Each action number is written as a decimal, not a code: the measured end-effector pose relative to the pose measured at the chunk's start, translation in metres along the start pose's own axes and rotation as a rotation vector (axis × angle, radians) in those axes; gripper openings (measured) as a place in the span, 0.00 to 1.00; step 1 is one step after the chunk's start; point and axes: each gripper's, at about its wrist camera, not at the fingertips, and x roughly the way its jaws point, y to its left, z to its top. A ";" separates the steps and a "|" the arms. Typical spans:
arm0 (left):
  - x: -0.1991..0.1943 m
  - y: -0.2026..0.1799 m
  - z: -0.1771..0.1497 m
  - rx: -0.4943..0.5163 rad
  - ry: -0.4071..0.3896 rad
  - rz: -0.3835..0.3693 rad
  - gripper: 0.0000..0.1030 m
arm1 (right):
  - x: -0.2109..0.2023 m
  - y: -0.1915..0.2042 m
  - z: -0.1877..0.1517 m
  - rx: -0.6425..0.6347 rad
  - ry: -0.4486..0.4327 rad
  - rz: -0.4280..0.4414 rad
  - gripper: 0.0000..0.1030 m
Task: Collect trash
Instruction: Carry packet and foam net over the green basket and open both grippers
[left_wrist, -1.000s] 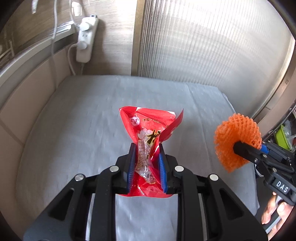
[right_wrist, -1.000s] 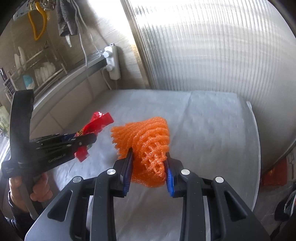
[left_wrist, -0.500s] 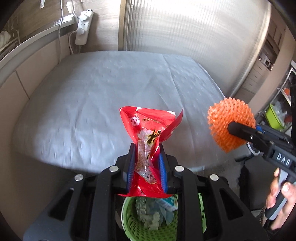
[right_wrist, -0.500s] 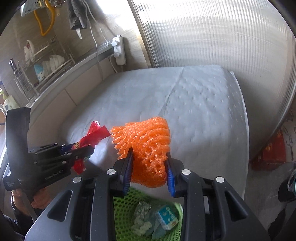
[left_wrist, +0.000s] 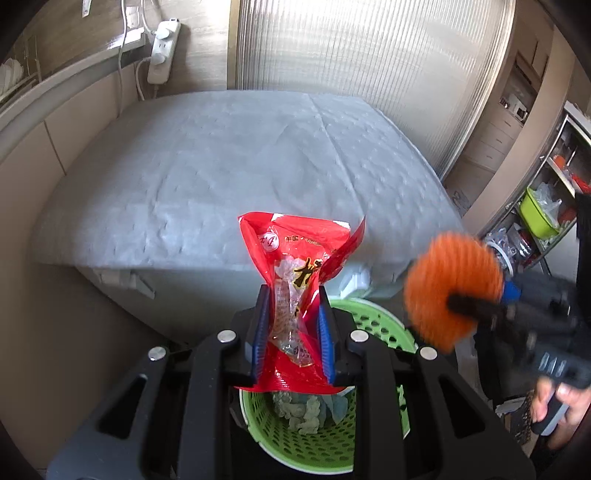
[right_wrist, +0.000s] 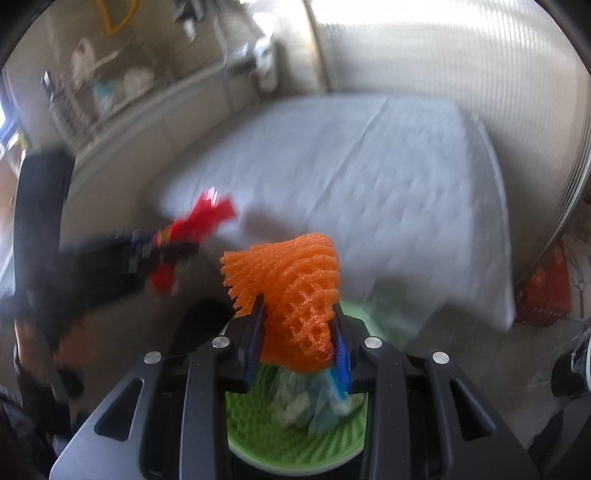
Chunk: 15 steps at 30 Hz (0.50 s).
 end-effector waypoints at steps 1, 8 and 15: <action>0.001 0.001 -0.004 -0.002 0.004 -0.005 0.23 | 0.004 0.002 -0.008 -0.001 0.025 0.002 0.33; 0.012 0.004 -0.032 0.000 0.056 -0.056 0.23 | 0.046 0.010 -0.051 0.017 0.184 -0.019 0.33; 0.017 0.011 -0.047 0.001 0.080 -0.059 0.23 | 0.075 0.016 -0.055 -0.038 0.259 -0.127 0.73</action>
